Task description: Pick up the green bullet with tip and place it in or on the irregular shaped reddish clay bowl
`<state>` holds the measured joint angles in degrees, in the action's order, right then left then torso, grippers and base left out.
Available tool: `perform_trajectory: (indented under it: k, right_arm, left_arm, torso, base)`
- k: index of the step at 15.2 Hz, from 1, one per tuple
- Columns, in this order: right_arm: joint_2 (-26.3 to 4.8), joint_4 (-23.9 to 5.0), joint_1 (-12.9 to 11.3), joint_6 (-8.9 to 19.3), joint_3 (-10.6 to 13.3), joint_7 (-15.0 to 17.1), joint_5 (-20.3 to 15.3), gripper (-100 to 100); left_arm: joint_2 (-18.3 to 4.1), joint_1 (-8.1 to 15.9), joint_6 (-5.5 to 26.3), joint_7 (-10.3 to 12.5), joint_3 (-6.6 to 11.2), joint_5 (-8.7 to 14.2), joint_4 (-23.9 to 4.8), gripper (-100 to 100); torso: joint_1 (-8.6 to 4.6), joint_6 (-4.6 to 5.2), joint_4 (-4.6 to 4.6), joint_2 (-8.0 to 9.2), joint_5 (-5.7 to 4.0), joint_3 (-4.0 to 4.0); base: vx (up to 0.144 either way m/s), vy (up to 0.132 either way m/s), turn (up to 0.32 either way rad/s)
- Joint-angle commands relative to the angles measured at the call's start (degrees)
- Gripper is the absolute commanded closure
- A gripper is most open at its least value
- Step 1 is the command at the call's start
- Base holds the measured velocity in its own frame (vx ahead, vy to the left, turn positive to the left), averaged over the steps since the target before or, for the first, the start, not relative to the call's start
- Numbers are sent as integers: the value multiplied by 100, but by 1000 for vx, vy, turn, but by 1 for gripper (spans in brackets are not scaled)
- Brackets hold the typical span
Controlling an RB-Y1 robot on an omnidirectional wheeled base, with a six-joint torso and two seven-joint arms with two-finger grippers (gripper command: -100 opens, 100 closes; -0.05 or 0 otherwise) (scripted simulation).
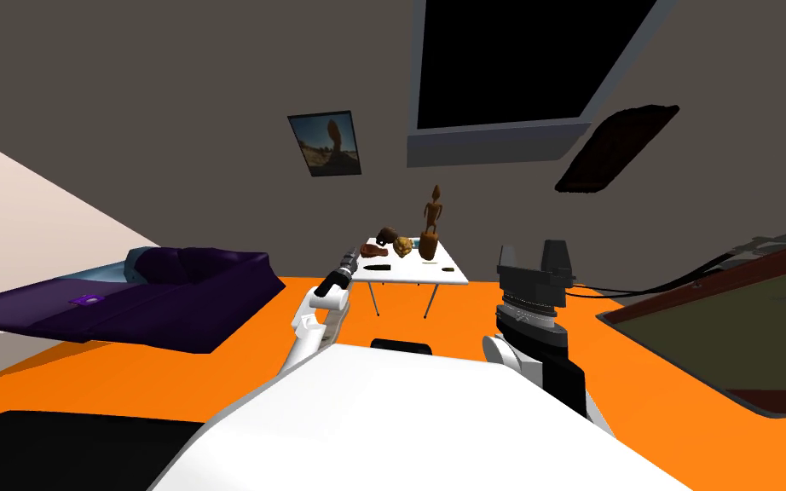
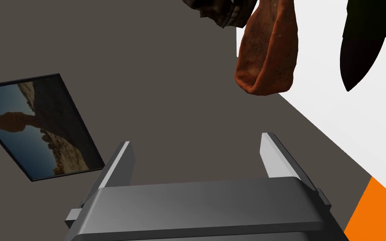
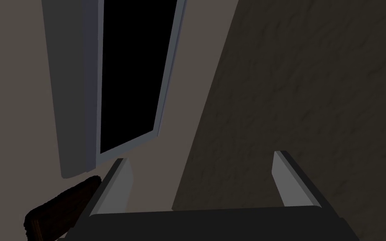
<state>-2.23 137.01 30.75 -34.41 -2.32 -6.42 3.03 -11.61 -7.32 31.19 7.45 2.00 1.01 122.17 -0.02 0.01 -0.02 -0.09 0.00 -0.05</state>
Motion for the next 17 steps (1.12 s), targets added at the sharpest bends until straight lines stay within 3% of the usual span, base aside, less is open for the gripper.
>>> perform_trajectory:
  k: [1, 7, 8, 11, 12, 17]
  right_arm:
    - [0, 0, 0, 0, 0, 0, 0, 0]
    - [0, 0, 0, 0, 0, 0, 0, 0]
    - [0, 0, 0, 0, 0, 0, 0, 0]
    - [0, 0, 0, 0, 0, 0, 0, 0]
    - [0, 0, 0, 0, 0, 0, 0, 0]
    - [0, 0, 0, 0, 0, 0, 0, 0]
  left_arm:
    - [0, 94, 286, 23, -1, 4, -56, -100]
    - [11, 233, 854, 49, -4, 3, -119, -100]
    - [23, 372, 1063, 73, -7, 2, -187, -100]
    - [23, 372, 1273, 73, -7, 2, -187, -100]
    - [37, 509, 1477, 95, -9, 3, -260, -100]
    - [52, 644, 2065, 115, -11, 4, -336, -100]
  torso:
    - [0, 0, 0, 0, 0, 0]
    - [2, 0, 0, -1, 0, -1]
    - [2, -1, 0, 1, 0, 0]
    - [3, 0, -1, -2, 1, -1]
    - [2, -1, 0, 0, 1, 0]
    - [5, 0, -2, -9, 1, -5]
  base:
    - [20, -2, 14]
    - [16, -1, 3]
    - [17, 2, -1]
    - [19, 2, -3]
    - [18, 4, -10]
    - [32, 7, -15]
